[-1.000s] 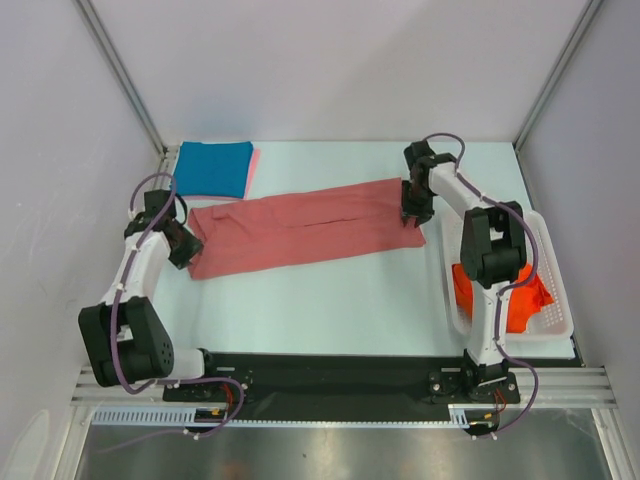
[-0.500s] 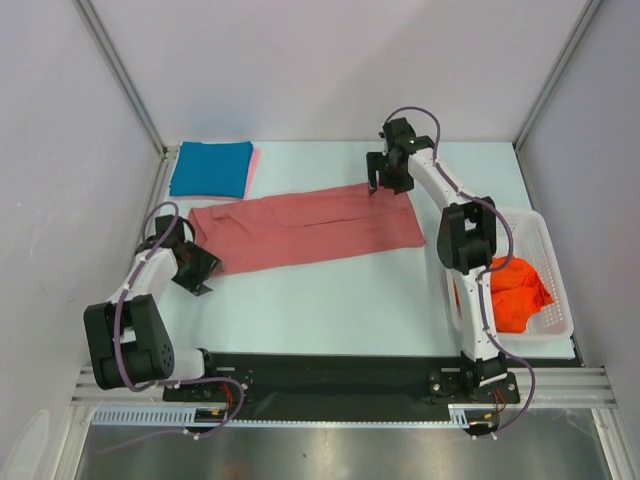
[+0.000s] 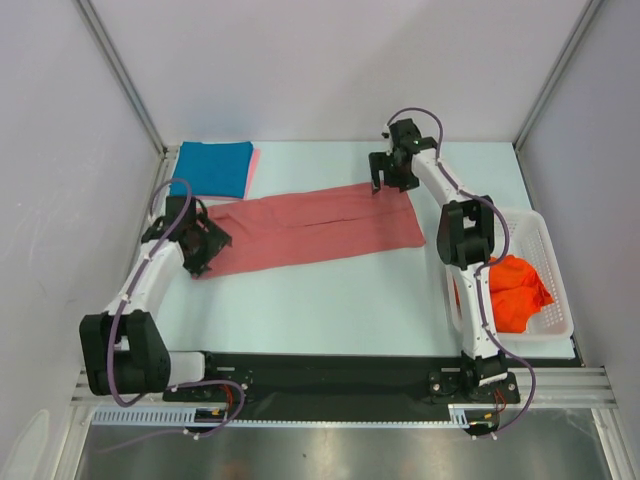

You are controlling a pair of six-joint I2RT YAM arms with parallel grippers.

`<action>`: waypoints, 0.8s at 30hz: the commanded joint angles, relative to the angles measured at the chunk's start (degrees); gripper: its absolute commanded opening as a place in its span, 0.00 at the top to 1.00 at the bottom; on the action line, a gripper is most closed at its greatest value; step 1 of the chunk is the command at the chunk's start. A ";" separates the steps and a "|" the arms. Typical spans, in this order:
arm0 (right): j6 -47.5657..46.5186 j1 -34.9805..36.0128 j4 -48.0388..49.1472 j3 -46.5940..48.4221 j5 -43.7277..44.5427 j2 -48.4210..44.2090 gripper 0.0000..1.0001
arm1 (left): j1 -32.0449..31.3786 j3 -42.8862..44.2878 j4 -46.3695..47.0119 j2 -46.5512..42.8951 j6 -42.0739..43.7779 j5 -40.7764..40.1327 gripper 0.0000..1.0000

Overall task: Fold and stack the t-shirts
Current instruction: Fold the tshirt

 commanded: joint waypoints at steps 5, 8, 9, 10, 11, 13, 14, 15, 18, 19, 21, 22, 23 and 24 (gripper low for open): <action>-8.92 1.01 0.96 -5.95 -11.18 -8.09 0.01 | -4.98 18.02 -6.37 11.88 9.47 -7.01 0.07; -12.43 3.03 1.50 -7.89 -12.43 -9.24 0.00 | -5.59 22.94 -8.31 19.00 7.19 -6.31 0.07; -13.40 3.56 1.49 -8.67 -11.90 -9.50 0.00 | -6.12 25.22 -8.93 20.41 4.92 -6.22 0.07; -14.28 4.87 1.58 -9.29 -10.85 -9.68 0.00 | -6.47 26.20 -9.37 22.86 3.77 -6.04 0.07; -16.81 5.58 2.02 -10.08 -10.23 -10.03 0.00 | -7.34 26.99 -10.07 23.75 2.54 -5.69 0.08; -18.59 6.98 3.95 -13.14 -8.30 -11.52 0.00 | -8.05 28.40 -9.73 25.16 -0.28 -4.81 0.08; -20.60 7.69 4.22 -13.95 -8.47 -11.79 0.00 | -8.66 28.66 -9.55 26.12 -1.16 -3.85 0.08; -21.31 8.13 4.48 -14.30 -8.56 -11.88 0.00 | -8.76 28.84 -9.55 26.57 -3.69 -3.58 0.08; -23.25 9.10 3.61 -13.61 -7.59 -10.74 0.02 | -8.85 29.02 -10.60 27.98 -7.48 -3.40 0.08; -23.43 9.27 3.43 -12.99 -7.15 -10.04 0.02 | -8.85 29.19 -10.61 28.24 -7.75 -3.32 0.08; -23.60 9.71 3.08 -11.76 -6.89 -9.68 0.02 | -8.85 29.19 -10.34 28.42 -8.02 -3.75 0.08; -23.69 9.80 3.25 -11.76 -6.71 -9.68 0.03 | -8.85 29.19 -10.26 28.59 -8.02 -3.84 0.08; -24.04 9.89 3.25 -11.93 -6.71 -9.51 0.03 | -8.67 29.19 -10.43 28.77 -8.02 -3.67 0.08; -24.57 10.07 2.90 -11.84 -7.06 -9.33 0.04 | -8.67 29.28 -10.34 29.38 -7.85 -3.32 0.08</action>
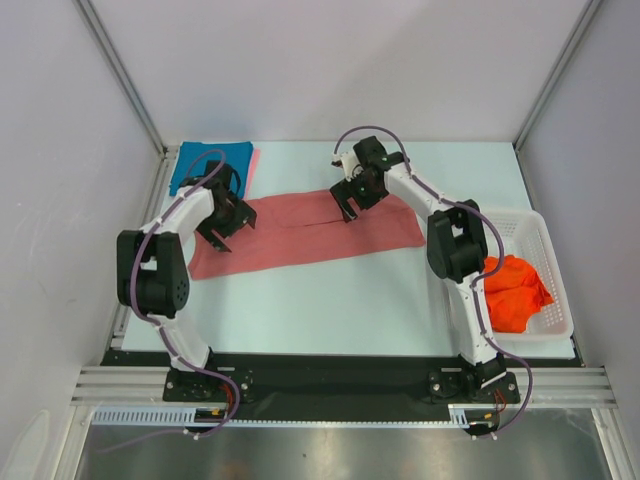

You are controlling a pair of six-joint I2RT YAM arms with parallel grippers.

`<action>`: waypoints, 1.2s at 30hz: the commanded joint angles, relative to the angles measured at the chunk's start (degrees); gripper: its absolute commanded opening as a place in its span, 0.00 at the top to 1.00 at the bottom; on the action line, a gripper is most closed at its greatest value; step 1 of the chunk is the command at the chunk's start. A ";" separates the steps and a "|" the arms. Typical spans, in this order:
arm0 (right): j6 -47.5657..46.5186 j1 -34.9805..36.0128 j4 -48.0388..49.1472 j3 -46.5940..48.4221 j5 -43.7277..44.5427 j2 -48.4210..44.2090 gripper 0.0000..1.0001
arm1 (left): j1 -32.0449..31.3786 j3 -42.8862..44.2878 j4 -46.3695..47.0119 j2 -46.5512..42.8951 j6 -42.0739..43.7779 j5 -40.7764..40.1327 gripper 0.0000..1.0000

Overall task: Fold and stack the t-shirts
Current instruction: Fold the tshirt

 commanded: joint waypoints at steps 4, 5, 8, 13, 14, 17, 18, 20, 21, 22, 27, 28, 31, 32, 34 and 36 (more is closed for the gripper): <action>-7.16 -0.60 -0.12 -0.04 -1.04 -0.91 0.05 | 0.25 2.16 -0.97 2.37 -3.15 2.22 0.10; -7.17 -0.69 1.01 -0.66 -0.95 -1.43 0.05 | 0.16 2.24 -1.14 2.47 -3.32 2.22 0.10; -5.25 0.01 2.25 -0.32 1.06 -1.53 0.05 | 0.25 2.16 -0.27 1.07 -2.63 1.09 0.12; 3.36 2.82 4.53 9.08 2.66 1.37 0.06 | 2.18 1.45 5.33 -3.15 2.98 0.54 0.16; 5.03 3.70 5.50 9.61 2.30 1.55 0.06 | 3.05 1.19 7.71 -3.77 7.96 4.73 0.18; 15.90 4.76 10.59 10.93 -0.76 1.81 0.17 | 3.85 5.03 13.61 -1.86 16.32 12.21 0.26; 17.94 5.02 11.47 11.11 -1.56 1.99 0.23 | 3.76 7.15 13.27 -0.45 18.10 12.94 0.28; 22.68 5.37 16.19 10.50 -4.80 2.08 0.33 | 3.50 12.93 8.98 3.15 20.92 11.37 0.31; 27.49 5.55 18.49 10.15 -9.61 2.42 0.34 | 3.67 13.40 8.18 3.34 21.02 9.62 0.34; 30.15 5.90 20.69 10.32 -11.22 3.47 0.35 | 4.37 13.15 8.78 3.17 21.20 9.52 0.34; 42.10 9.68 30.01 17.78 -14.23 11.55 0.49 | 4.91 5.94 13.70 -2.35 20.40 9.26 0.34; 43.61 10.29 32.81 18.83 -14.22 13.05 0.51 | 4.91 5.41 13.71 -2.98 21.10 8.73 0.34; 49.92 11.88 37.48 20.95 -13.26 17.19 0.55 | 6.66 3.39 13.89 -5.35 22.68 7.67 0.34; 51.09 12.31 40.54 21.21 -12.74 18.93 0.56 | 6.92 2.34 14.06 -5.88 23.04 7.50 0.34; 52.67 13.37 41.80 23.23 -11.59 20.44 0.58 | 7.54 1.28 14.50 -7.72 24.00 6.97 0.33; 52.77 14.16 41.63 25.34 -10.27 22.46 0.59 | 7.89 -0.39 14.76 -8.78 24.53 6.97 0.33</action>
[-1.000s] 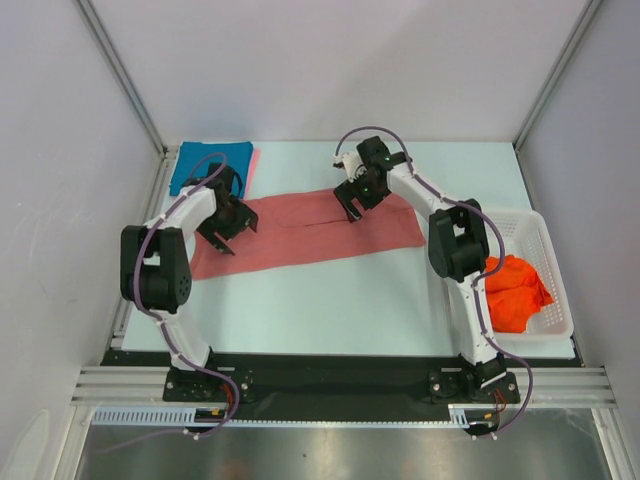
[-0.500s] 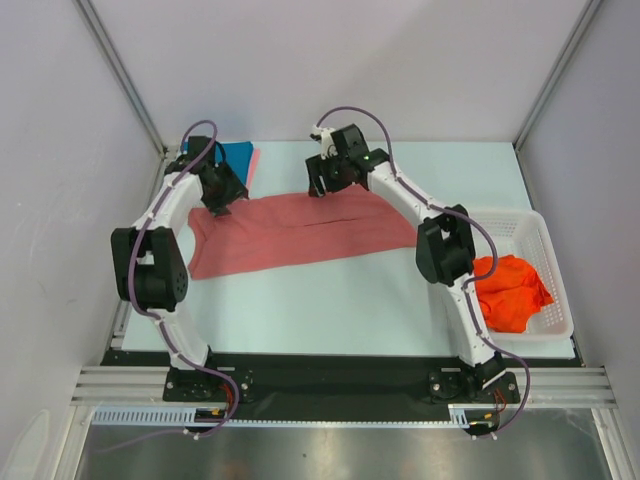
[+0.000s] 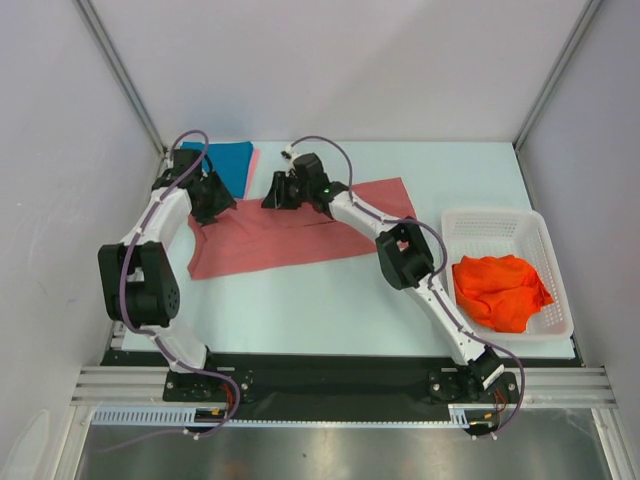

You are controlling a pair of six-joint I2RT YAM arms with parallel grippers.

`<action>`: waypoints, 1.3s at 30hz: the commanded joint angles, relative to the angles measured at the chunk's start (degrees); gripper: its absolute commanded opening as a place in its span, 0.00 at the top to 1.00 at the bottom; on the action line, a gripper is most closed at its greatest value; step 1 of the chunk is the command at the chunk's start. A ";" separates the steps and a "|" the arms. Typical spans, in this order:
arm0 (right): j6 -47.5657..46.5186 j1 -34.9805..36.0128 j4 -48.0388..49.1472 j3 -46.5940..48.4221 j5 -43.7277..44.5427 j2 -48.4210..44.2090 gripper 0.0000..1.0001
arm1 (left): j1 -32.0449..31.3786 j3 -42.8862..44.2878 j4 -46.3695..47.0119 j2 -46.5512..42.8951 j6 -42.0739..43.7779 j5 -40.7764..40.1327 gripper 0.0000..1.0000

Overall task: Fold and stack the t-shirts
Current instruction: Fold the tshirt

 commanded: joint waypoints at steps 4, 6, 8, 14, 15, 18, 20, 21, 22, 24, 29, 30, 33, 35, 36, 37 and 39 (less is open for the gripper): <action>4.51 2.39 5.56 4.21 4.63 1.73 0.62 | 2.28 -3.92 2.63 -6.99 3.05 0.20 0.33; 3.28 2.83 5.91 3.07 6.12 0.94 0.61 | 2.37 -5.85 3.68 -8.31 3.23 1.52 0.33; 2.14 3.00 5.13 3.06 7.35 0.93 0.60 | 2.46 -7.34 4.04 -8.93 3.23 1.96 0.33; 1.34 2.66 4.07 2.36 10.43 0.84 0.58 | 2.55 -9.20 4.31 -10.07 3.58 2.57 0.33; 1.25 2.48 3.89 2.19 10.78 0.85 0.57 | 2.55 -9.46 4.48 -10.51 3.58 2.75 0.33; 0.81 2.22 4.15 1.92 11.31 0.93 0.54 | 2.55 -10.34 4.92 -11.04 4.02 3.28 0.33; 1.34 1.86 4.15 2.18 11.23 1.46 0.53 | 2.46 -11.04 4.83 -11.22 4.11 3.36 0.33; 1.86 1.60 4.24 2.62 10.96 1.72 0.54 | 2.46 -11.22 5.01 -11.30 4.11 3.36 0.33; 2.30 1.51 4.07 2.97 10.61 2.07 0.54 | 2.63 -11.48 5.10 -11.48 4.19 3.45 0.33; 2.57 1.51 3.72 3.50 9.65 2.86 0.55 | 2.55 -12.10 5.45 -11.66 4.20 3.71 0.33; 3.01 1.95 3.63 3.59 9.12 3.57 0.57 | 2.81 -12.19 5.62 -11.39 4.11 4.16 0.33; 3.36 2.04 3.63 3.59 9.03 3.75 0.57 | 2.90 -12.19 5.71 -11.48 4.11 4.16 0.33; 4.24 2.04 3.98 3.68 8.77 4.10 0.59 | 3.16 -12.36 5.71 -11.48 4.11 4.42 0.33; 4.50 2.21 4.24 3.68 8.85 4.45 0.60 | 3.25 -12.36 5.71 -11.57 4.20 4.51 0.33; 4.85 2.21 4.16 3.68 8.94 4.54 0.60 | 3.34 -12.45 5.80 -11.66 4.20 4.51 0.33; 5.12 2.30 4.33 3.68 9.03 4.71 0.60 | 3.51 -12.45 5.80 -11.74 4.20 4.59 0.33; 5.56 2.30 4.68 3.68 8.77 4.98 0.60 | 3.51 -12.54 5.89 -11.83 4.11 4.68 0.33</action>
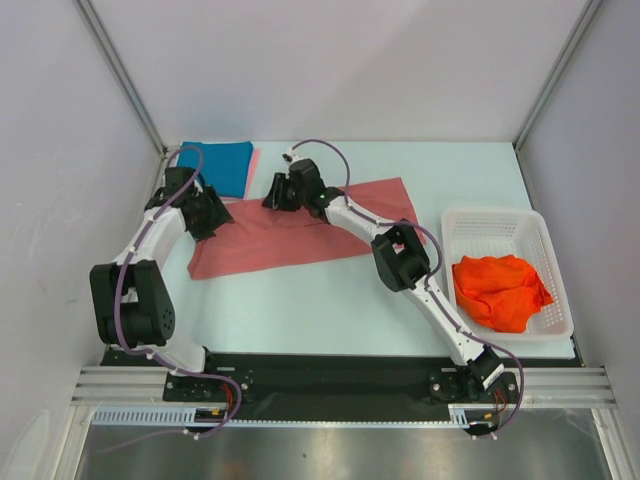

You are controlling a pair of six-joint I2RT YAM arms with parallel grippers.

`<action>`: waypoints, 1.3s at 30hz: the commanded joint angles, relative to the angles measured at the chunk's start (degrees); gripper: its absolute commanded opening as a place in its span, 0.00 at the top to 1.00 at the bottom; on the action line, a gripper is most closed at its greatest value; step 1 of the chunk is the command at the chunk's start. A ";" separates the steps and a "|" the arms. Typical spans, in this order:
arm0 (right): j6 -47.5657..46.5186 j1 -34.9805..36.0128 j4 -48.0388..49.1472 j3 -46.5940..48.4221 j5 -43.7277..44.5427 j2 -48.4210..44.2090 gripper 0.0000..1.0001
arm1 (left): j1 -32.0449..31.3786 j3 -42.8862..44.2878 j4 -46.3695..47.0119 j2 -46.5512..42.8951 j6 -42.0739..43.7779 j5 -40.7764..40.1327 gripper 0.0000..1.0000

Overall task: Fold and stack the t-shirts
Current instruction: Fold the tshirt

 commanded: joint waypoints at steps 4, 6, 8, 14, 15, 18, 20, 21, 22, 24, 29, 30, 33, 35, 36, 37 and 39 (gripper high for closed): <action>2.37 0.55 2.02 3.20 -0.68 2.58 0.63 | 1.07 -0.41 1.34 -3.11 1.33 1.06 0.33; 2.29 0.64 1.75 3.29 -0.68 2.93 0.63 | 1.24 -0.41 1.34 -3.29 1.33 1.23 0.33; 2.37 0.47 1.58 3.12 -0.33 3.11 0.63 | 1.42 -0.58 1.43 -3.46 1.33 1.32 0.33; 2.90 0.55 2.45 3.64 -0.77 3.90 0.66 | 1.86 -0.93 1.60 -3.64 1.42 1.84 0.32; 2.99 0.73 2.80 3.99 -0.85 4.16 0.67 | 1.77 -1.02 1.60 -3.73 1.42 1.85 0.33; 2.55 0.99 2.89 5.57 -1.12 4.95 0.69 | 1.86 -1.46 1.87 -3.90 1.42 2.20 0.33; 2.29 1.08 2.89 5.84 -0.51 4.95 0.79 | 2.12 -1.73 1.87 -3.99 1.42 2.28 0.33; 1.94 1.08 2.89 5.93 -0.07 4.86 0.85 | 2.12 -1.73 1.96 -4.17 1.42 2.55 0.33; 1.67 1.08 2.89 5.93 0.20 4.52 0.86 | 2.12 -1.73 1.87 -4.17 1.42 2.55 0.33; 1.15 1.08 3.07 5.84 1.34 3.99 0.92 | 2.21 -1.73 1.87 -4.43 1.51 2.55 0.33; -1.23 0.55 3.42 5.67 3.18 0.83 1.00 | 2.47 -2.52 1.87 -4.87 1.51 2.20 0.33; -1.32 0.38 3.60 5.32 3.54 0.12 1.00 | 2.47 -2.69 1.87 -4.96 1.42 1.76 0.32; -1.84 0.03 4.30 4.09 4.24 -1.73 1.00 | 2.83 -3.22 2.13 -5.31 0.90 1.58 0.32; -1.93 -0.15 3.95 4.00 4.07 -2.16 1.00 | 3.00 -3.57 2.31 -5.31 0.54 1.50 0.33; -2.11 -0.15 3.77 3.82 3.81 -2.43 1.00 | 3.18 -3.66 2.39 -5.40 0.37 1.67 0.33; -2.37 -0.06 3.86 3.21 3.80 -2.61 1.00 | 3.26 -3.75 2.57 -5.23 0.28 1.58 0.33; -3.16 0.03 4.30 2.33 3.80 -3.48 1.00 | 3.35 -3.75 2.66 -5.05 0.10 1.67 0.32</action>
